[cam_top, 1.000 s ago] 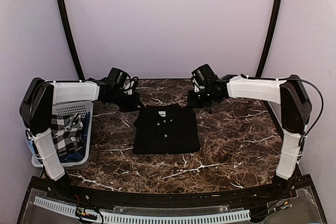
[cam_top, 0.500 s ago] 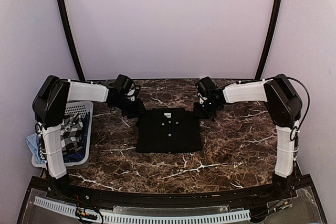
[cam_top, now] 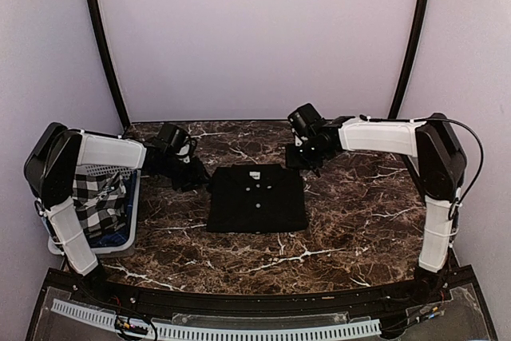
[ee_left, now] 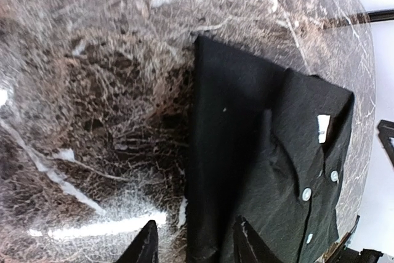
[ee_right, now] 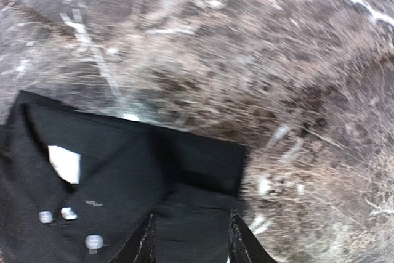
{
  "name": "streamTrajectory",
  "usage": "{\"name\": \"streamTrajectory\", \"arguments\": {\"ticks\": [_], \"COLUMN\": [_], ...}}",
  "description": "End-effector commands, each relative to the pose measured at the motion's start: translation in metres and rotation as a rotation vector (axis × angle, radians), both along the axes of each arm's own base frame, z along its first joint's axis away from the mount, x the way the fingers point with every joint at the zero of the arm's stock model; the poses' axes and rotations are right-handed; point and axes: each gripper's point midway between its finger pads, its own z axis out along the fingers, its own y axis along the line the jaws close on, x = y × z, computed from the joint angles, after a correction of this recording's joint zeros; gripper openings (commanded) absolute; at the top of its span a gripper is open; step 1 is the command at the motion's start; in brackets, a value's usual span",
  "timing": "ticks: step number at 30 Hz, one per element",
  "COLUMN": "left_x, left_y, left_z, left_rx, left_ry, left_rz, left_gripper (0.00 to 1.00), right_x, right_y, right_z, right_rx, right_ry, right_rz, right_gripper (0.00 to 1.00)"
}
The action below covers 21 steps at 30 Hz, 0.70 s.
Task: Fold and stack the long sleeve shirts
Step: Adjust the square-folded shirt at the center of the board.
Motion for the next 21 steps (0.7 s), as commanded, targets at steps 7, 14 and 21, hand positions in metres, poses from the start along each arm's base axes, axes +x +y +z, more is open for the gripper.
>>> {"name": "streamTrajectory", "arguments": {"ticks": [7, 14, 21], "left_x": [0.002, -0.01, -0.028], "left_y": [-0.018, -0.029, -0.031], "left_z": [-0.005, -0.018, -0.022], "left_rx": [-0.135, -0.226, -0.269], "left_ry": [0.028, 0.074, 0.099], "left_rz": [0.007, -0.018, -0.022], "left_gripper": [0.28, 0.1, 0.03], "right_x": [-0.015, -0.014, -0.022], "right_y": [0.134, 0.196, 0.218], "right_z": [0.036, 0.027, 0.017], "right_rx": [0.096, 0.116, 0.15], "right_ry": [-0.073, -0.067, -0.053], "right_rz": [0.21, 0.28, 0.311], "right_gripper": [0.42, 0.43, 0.45]}}
